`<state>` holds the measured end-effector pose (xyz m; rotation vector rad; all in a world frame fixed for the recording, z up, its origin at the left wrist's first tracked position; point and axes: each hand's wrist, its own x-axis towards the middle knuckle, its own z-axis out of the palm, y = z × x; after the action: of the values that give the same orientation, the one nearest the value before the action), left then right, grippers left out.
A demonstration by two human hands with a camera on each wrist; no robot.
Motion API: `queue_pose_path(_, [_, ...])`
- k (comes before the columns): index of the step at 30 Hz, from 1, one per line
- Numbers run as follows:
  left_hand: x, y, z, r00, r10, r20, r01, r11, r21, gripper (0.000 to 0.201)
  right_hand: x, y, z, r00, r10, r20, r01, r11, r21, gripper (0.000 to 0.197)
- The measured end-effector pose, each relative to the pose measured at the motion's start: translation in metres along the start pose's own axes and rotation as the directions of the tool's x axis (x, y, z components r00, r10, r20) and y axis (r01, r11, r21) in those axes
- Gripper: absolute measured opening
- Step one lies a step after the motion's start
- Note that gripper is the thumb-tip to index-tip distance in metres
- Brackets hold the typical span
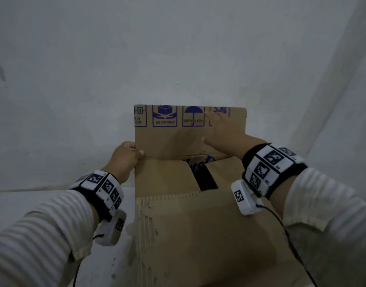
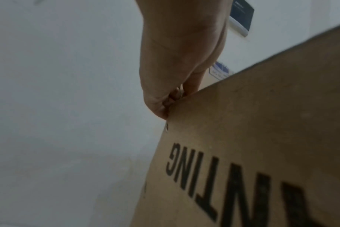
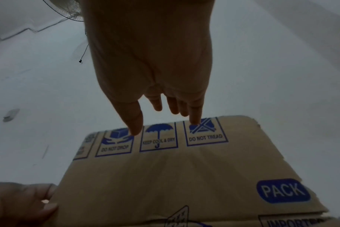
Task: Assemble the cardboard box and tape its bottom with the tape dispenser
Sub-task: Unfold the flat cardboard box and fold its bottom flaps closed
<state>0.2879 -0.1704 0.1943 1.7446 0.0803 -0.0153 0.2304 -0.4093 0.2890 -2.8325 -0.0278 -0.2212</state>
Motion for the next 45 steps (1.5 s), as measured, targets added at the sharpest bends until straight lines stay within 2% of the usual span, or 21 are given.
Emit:
queue_pose_path(2, [-0.011,0.003,-0.002,0.998,0.062,-0.008,-0.062,0.997,0.040,0.007,-0.002,0.003,-0.002,0.998,-0.037,-0.059,0.035,0.998,-0.044,0.078])
queue_pose_path(4, [-0.024,0.007,-0.005,0.988,0.153,0.000,-0.152,0.987,0.050,0.010,-0.006,0.005,-0.007,0.990,-0.065,-0.125,0.044,0.985,-0.168,0.076])
queue_pose_path(6, [-0.042,0.012,-0.006,0.966,0.256,0.027,-0.257,0.965,0.040,0.017,-0.014,0.006,-0.014,0.985,-0.099,-0.138,0.053,0.952,-0.302,0.063])
queue_pose_path(7, [-0.052,0.014,-0.007,0.947,0.316,0.052,-0.318,0.948,0.025,0.017,-0.018,0.007,-0.017,0.989,-0.115,-0.096,0.076,0.937,-0.342,0.052])
queue_pose_path(9, [-0.072,0.016,-0.008,0.917,0.385,0.105,-0.389,0.921,0.023,0.007,-0.030,0.005,-0.022,0.989,-0.127,0.073,0.146,0.902,-0.407,0.031])
queue_pose_path(11, [-0.089,0.012,-0.009,0.891,0.431,0.143,-0.447,0.889,0.102,0.033,-0.042,0.004,-0.023,0.969,-0.117,0.219,0.209,0.861,-0.464,0.029])
queue_pose_path(14, [-0.111,-0.001,-0.009,0.887,0.424,0.183,-0.458,0.859,0.230,0.051,-0.058,0.004,-0.017,0.927,-0.092,0.362,0.270,0.836,-0.478,0.043])
queue_pose_path(16, [-0.120,-0.012,-0.010,0.896,0.388,0.218,-0.440,0.843,0.309,0.064,-0.067,0.007,-0.010,0.893,-0.049,0.448,0.283,0.835,-0.472,0.045])
queue_pose_path(19, [-0.129,-0.024,-0.009,0.922,0.280,0.267,-0.372,0.831,0.414,0.046,-0.080,0.013,-0.004,0.807,0.017,0.590,0.293,0.856,-0.426,0.048])
queue_pose_path(21, [-0.138,-0.029,-0.007,0.927,0.241,0.286,-0.354,0.813,0.462,0.040,-0.089,0.015,-0.004,0.777,0.028,0.629,0.323,0.839,-0.437,0.052])
queue_pose_path(25, [-0.155,-0.031,-0.004,0.948,0.235,0.217,-0.317,0.775,0.547,0.042,-0.104,0.009,-0.006,0.774,0.024,0.632,0.373,0.790,-0.487,0.054])
queue_pose_path(27, [-0.164,-0.028,-0.004,0.957,0.249,0.147,-0.289,0.818,0.497,0.038,-0.109,0.003,-0.005,0.782,-0.014,0.623,0.399,0.779,-0.484,0.052])
queue_pose_path(30, [-0.181,-0.026,-0.003,0.969,0.244,0.048,-0.244,0.894,0.377,0.036,-0.113,-0.014,-0.003,0.821,-0.127,0.557,0.391,0.837,-0.384,0.052])
queue_pose_path(33, [-0.194,-0.026,-0.007,0.973,0.232,0.004,-0.221,0.918,0.329,0.038,-0.116,-0.043,0.004,0.837,-0.260,0.481,0.425,0.863,-0.273,0.048])
queue_pose_path(38, [-0.197,-0.032,-0.041,0.974,0.223,-0.025,-0.201,0.916,0.347,0.034,-0.116,-0.119,0.028,0.828,-0.426,0.365,0.514,0.837,-0.187,0.042])
queue_pose_path(42, [-0.188,-0.046,-0.097,0.976,0.179,-0.120,-0.132,0.937,0.323,0.031,-0.111,-0.196,0.048,0.786,-0.521,0.333,0.587,0.799,-0.135,0.043])
queue_pose_path(45, [-0.173,-0.067,-0.147,0.977,0.107,-0.185,-0.049,0.956,0.290,0.031,-0.099,-0.256,0.066,0.773,-0.542,0.330,0.605,0.786,-0.126,0.040])
